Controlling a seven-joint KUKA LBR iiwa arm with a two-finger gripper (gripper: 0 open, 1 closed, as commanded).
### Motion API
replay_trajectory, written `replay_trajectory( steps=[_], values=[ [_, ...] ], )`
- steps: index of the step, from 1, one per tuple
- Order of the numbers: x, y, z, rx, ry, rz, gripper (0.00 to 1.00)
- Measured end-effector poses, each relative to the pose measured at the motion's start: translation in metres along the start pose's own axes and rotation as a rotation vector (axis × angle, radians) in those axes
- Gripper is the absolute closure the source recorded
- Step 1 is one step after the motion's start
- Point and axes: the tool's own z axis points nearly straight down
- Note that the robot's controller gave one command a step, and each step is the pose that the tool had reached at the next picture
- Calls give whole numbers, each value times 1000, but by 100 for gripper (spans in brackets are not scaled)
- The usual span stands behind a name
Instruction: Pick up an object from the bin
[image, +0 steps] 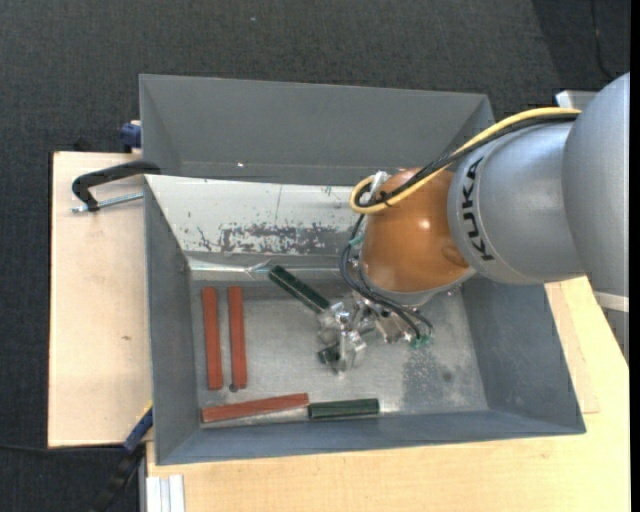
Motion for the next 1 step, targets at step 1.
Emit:
replay_trajectory(
  steps=[1],
  values=[
    [0,0,0,0,0,1,100]
  ],
)
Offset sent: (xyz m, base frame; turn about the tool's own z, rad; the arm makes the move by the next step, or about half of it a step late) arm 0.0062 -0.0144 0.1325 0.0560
